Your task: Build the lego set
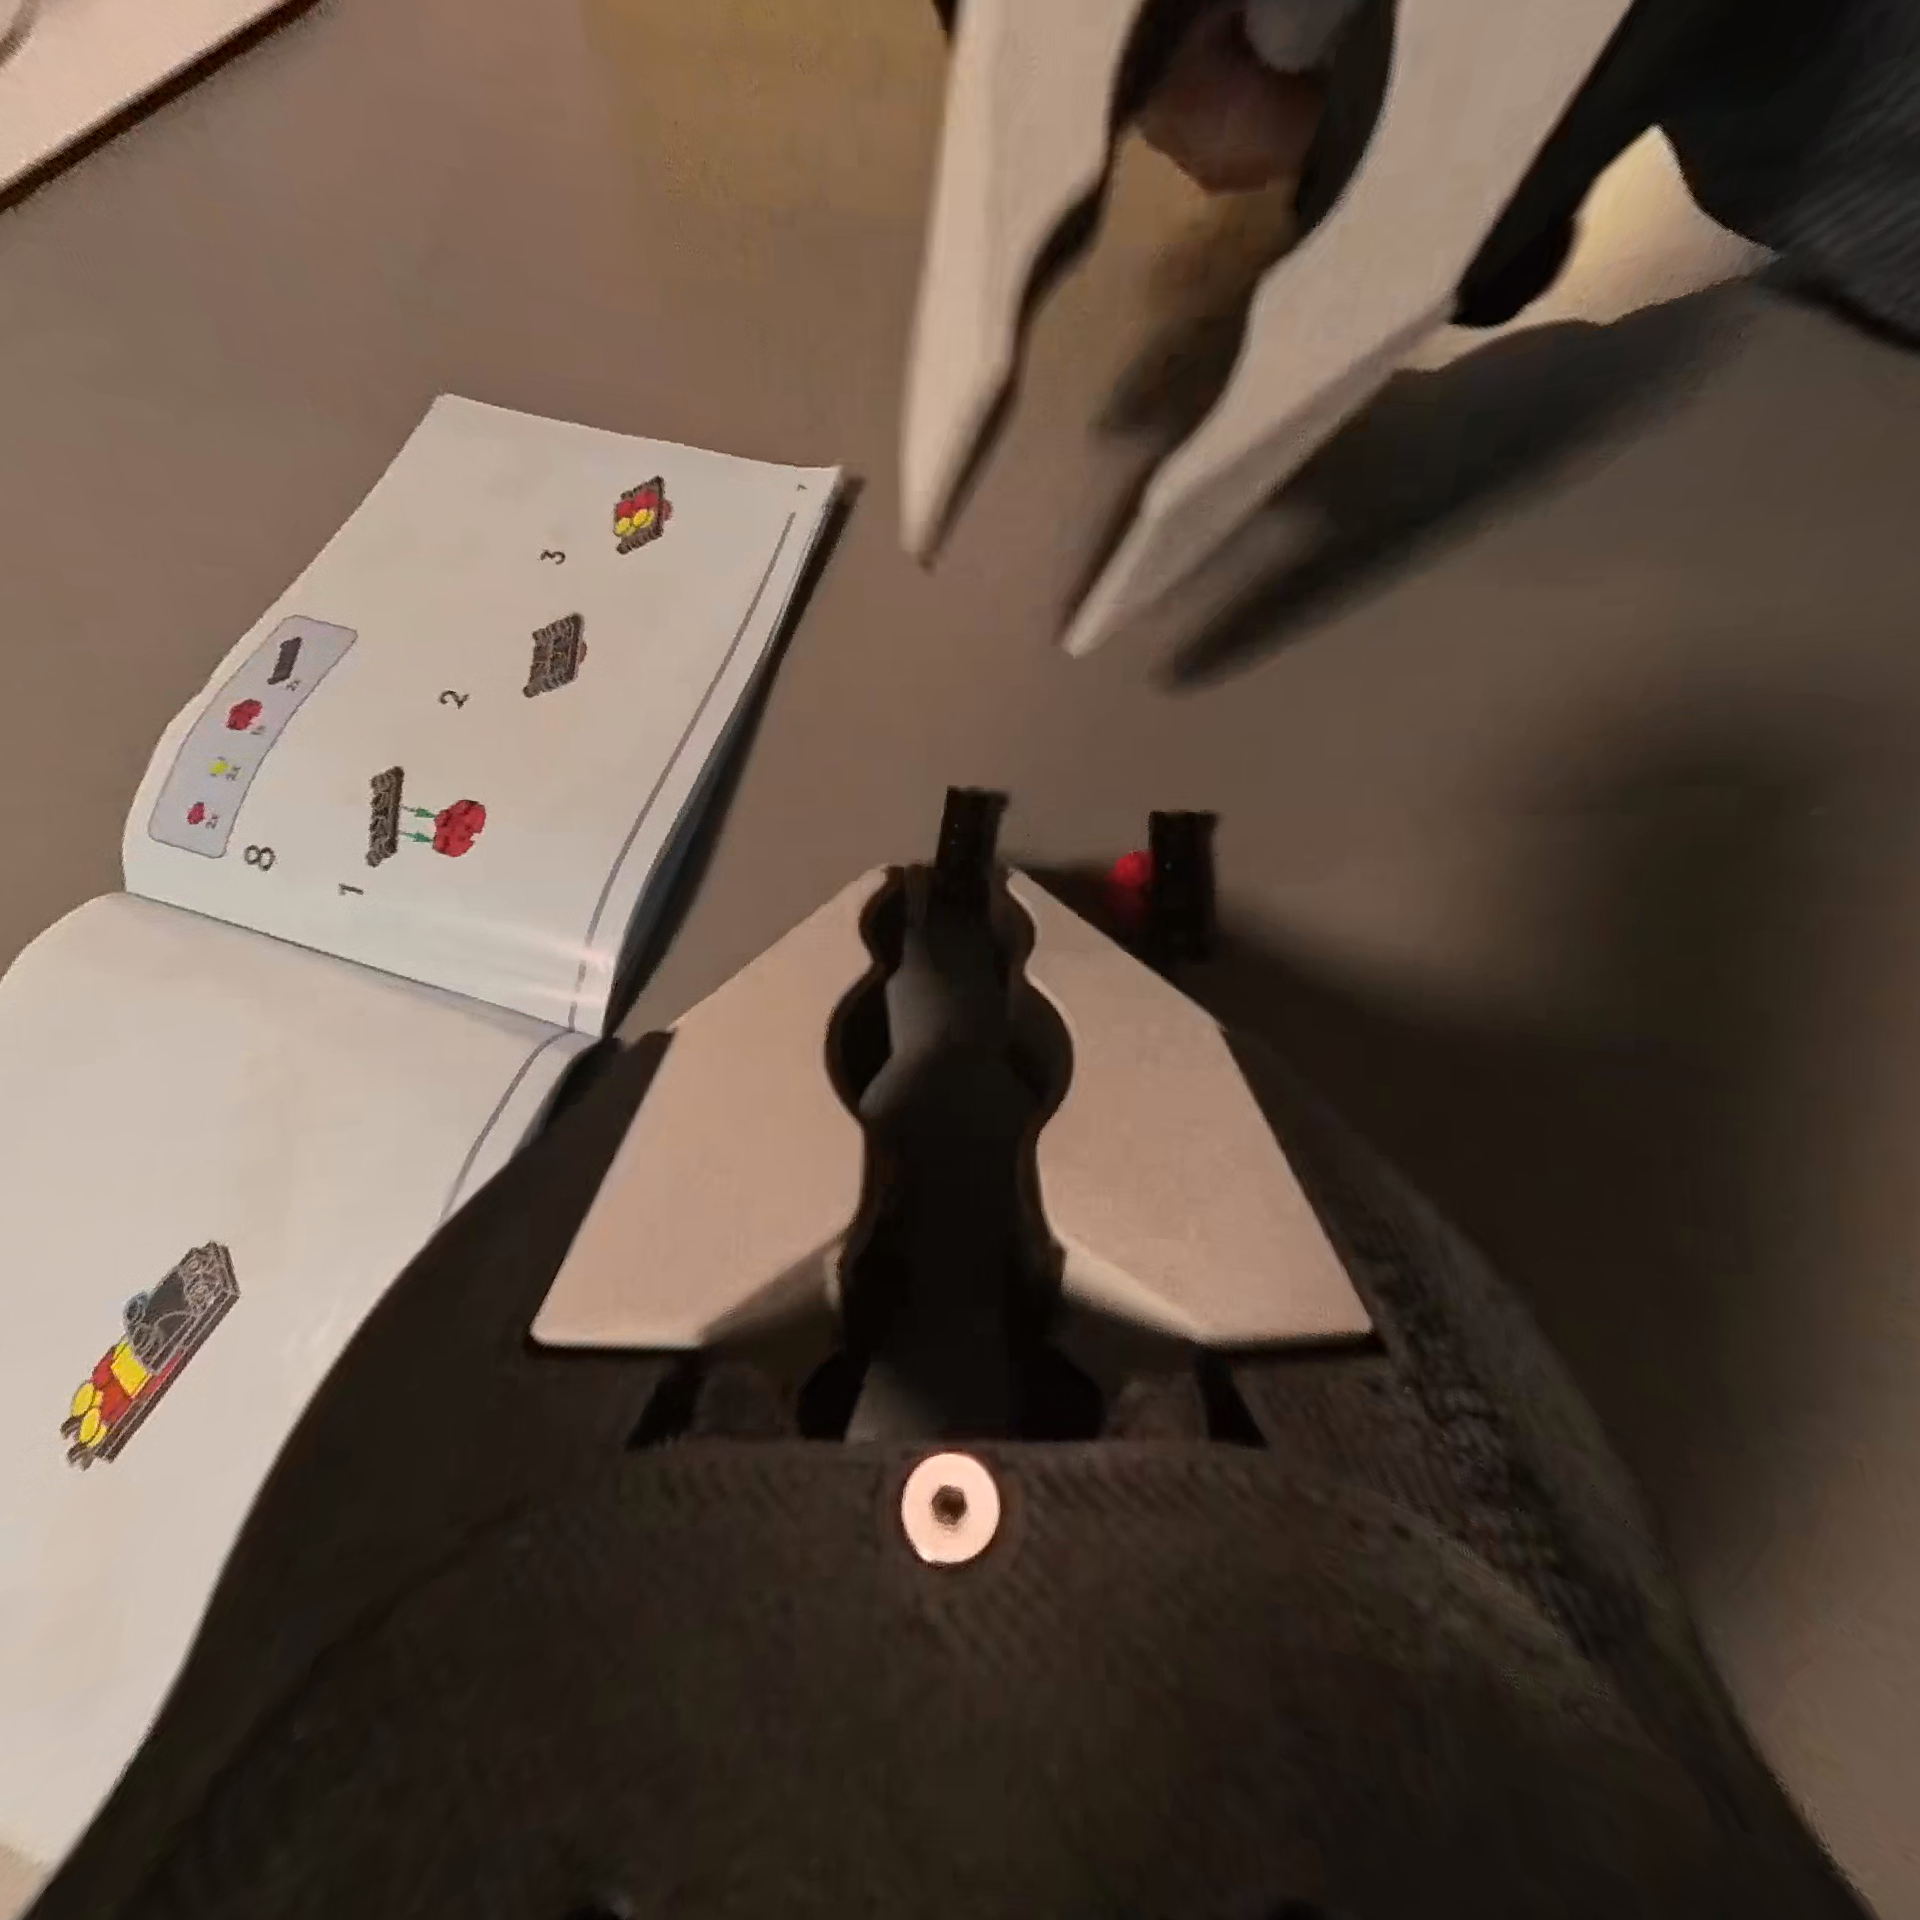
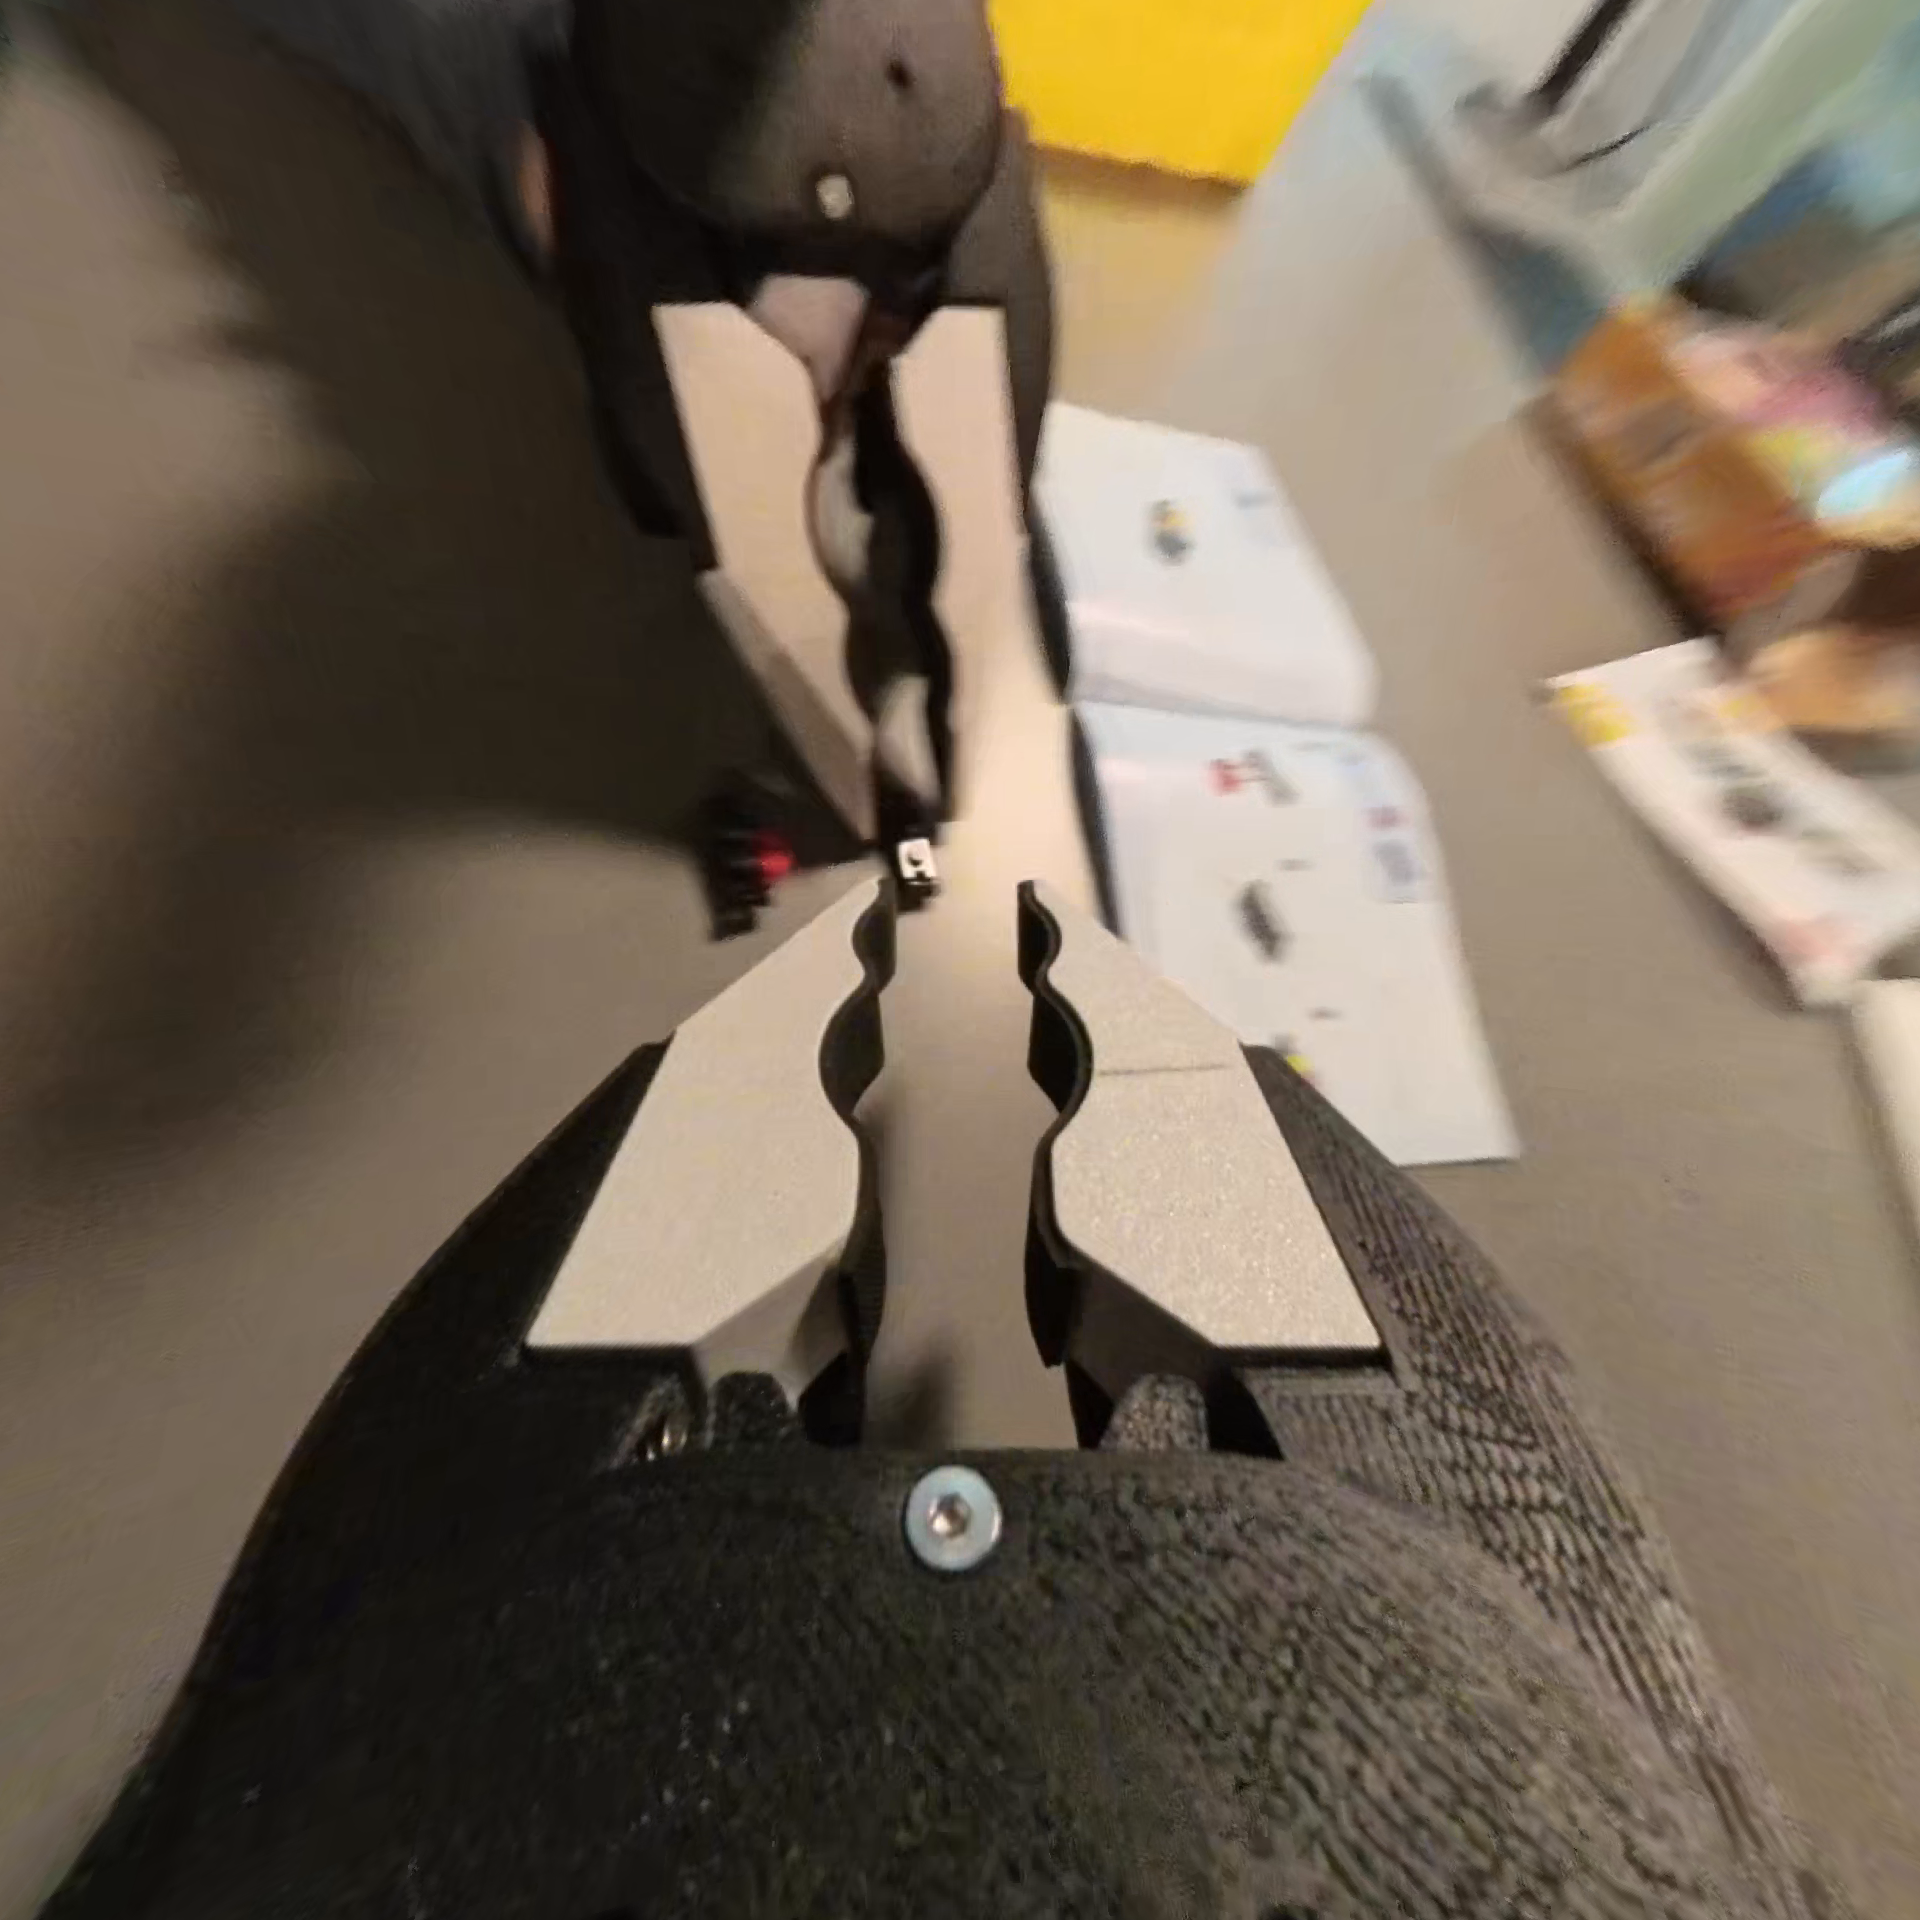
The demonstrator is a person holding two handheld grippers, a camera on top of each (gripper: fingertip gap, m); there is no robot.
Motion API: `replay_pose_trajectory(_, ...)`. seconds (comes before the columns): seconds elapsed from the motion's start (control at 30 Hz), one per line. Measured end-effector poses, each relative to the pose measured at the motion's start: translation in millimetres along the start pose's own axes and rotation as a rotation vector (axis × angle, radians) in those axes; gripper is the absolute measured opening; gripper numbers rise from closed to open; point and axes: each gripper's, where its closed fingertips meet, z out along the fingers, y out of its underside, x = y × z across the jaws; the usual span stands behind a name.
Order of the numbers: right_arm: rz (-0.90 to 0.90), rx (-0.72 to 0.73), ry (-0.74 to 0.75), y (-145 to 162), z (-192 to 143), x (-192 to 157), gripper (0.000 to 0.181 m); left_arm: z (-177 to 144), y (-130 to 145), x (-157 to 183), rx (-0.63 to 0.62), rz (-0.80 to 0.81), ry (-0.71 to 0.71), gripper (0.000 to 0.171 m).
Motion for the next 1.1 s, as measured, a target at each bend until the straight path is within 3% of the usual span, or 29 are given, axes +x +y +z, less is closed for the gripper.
replay_pose_trajectory(0.1,0.048,-0.029,-0.099,8,5,-15,0.016,-3,-4,-3,0.033,-0.002,-0.020,0.034)
replay_pose_trajectory(0.27,0.092,-0.045,-0.229,9,12,-38,0.017,-20,-5,3,0.103,0.015,0.005,0.039)
replay_pose_trajectory(0.43,0.037,-0.088,-0.222,15,18,-42,0.007,-21,-3,7,0.101,0.031,0.037,0.052)
replay_pose_trajectory(0.63,0.002,-0.114,-0.182,13,24,-40,0.001,-15,-1,-1,0.063,0.031,0.009,0.035)
replay_pose_trajectory(0.77,-0.033,-0.150,-0.142,12,25,-39,0.003,-11,2,-3,0.038,0.042,0.014,0.034)
replay_pose_trajectory(0.9,0.026,-0.082,-0.103,5,18,-25,0.011,-10,3,-1,0.028,0.052,0.021,0.030)
replay_pose_trajectory(1.1,0.103,-0.082,-0.071,15,26,-12,0.020,-24,-2,-4,0.105,0.008,-0.014,0.033)
